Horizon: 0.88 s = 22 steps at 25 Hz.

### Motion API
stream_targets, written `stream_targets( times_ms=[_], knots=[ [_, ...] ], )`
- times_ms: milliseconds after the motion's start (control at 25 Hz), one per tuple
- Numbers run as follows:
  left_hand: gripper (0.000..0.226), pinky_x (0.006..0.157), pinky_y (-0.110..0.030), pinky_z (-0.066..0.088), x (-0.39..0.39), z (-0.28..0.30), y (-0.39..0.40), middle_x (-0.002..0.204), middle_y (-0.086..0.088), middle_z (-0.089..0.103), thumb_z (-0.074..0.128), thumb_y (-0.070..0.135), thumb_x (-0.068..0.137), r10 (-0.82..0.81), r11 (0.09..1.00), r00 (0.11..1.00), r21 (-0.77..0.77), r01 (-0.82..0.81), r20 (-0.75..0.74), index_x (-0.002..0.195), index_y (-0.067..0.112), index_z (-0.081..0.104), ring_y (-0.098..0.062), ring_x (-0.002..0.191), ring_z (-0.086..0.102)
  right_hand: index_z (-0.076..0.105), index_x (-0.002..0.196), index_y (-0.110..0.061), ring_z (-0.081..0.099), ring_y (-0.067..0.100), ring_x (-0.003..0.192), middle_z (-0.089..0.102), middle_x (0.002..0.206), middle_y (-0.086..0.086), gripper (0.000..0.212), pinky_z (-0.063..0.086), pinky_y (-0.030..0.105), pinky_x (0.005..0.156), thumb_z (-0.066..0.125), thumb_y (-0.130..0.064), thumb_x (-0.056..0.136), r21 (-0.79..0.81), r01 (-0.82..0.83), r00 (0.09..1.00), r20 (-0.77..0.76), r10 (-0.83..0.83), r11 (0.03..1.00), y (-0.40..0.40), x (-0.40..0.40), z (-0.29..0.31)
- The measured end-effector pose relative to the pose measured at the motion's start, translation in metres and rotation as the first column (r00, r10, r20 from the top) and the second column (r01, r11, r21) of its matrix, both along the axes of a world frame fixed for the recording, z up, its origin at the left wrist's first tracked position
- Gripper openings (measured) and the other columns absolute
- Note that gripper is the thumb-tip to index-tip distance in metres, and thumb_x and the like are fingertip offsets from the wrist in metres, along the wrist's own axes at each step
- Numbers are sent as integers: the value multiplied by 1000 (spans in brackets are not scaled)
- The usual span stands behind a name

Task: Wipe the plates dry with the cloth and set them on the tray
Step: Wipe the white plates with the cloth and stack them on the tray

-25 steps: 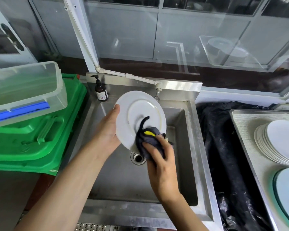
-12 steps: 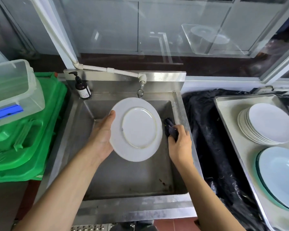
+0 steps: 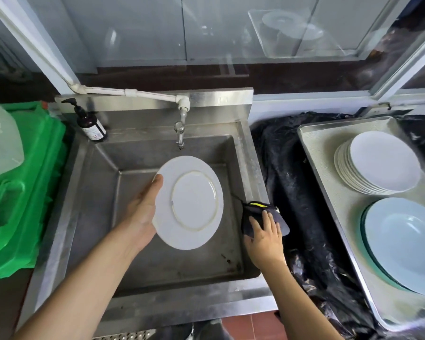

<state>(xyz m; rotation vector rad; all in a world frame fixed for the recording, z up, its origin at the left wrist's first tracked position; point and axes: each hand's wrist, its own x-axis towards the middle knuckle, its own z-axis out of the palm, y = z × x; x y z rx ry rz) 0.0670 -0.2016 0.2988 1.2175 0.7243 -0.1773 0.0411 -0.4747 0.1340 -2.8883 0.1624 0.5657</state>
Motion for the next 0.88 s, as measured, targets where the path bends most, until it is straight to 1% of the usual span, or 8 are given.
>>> stream_targets(
  times_ms=[120,240,320,480,600,680,760,880],
  knots=[
    [18,90,-37,53,0,-4,-12,108,9,76,61,37,97,4,1000,1000,31,-4,28,109,29,73,-18,108,68,31,160,-27,7,25,159,12,171,10,61,4,41,128,49,-36,102,17,-3,999,43,2,1000,-4,-2,7],
    [22,83,-29,53,0,-6,-26,95,20,75,58,38,100,-107,975,984,211,75,144,89,39,77,-5,99,66,44,154,-23,34,30,147,39,161,8,54,25,42,121,54,-31,101,162,100,983,140,-123,982,7,5,35],
    [23,76,-13,50,-2,-7,-34,94,27,73,55,43,101,-243,905,937,405,126,252,91,49,74,9,89,64,55,144,-21,52,29,130,57,142,6,44,39,43,110,57,-25,101,391,149,953,188,-237,908,21,14,61],
    [28,79,-9,47,-7,-8,-41,101,41,66,42,60,95,-544,633,803,748,201,245,116,54,59,17,96,61,73,111,-21,72,15,89,75,90,-4,21,57,42,90,57,-31,102,821,274,861,22,-507,500,46,33,123],
    [30,71,-5,43,-15,-7,-45,113,29,63,37,60,98,-728,387,672,891,239,136,126,57,46,8,86,61,75,96,-13,75,15,69,78,78,5,43,63,44,79,56,-51,101,881,433,796,-275,-540,189,49,49,154],
    [32,72,-6,42,-21,-2,-47,126,27,56,36,55,100,-828,246,555,941,234,79,132,58,40,3,90,60,73,91,-4,76,19,69,78,82,14,43,63,40,71,63,-45,98,826,539,756,-388,-527,166,45,52,163],
    [37,82,-23,51,-25,0,-48,128,25,62,38,49,103,-890,137,456,959,249,9,140,53,41,-2,105,62,70,89,-2,78,24,75,77,87,19,25,63,40,72,65,-25,97,772,608,720,-439,-537,184,40,46,162],
    [39,99,-35,50,-36,-5,-47,141,23,56,45,44,104,-916,17,390,963,269,-93,143,50,46,-5,126,54,69,96,5,75,28,70,74,82,19,17,65,44,71,57,-7,98,741,649,680,-464,-567,172,36,32,155]
  ],
)
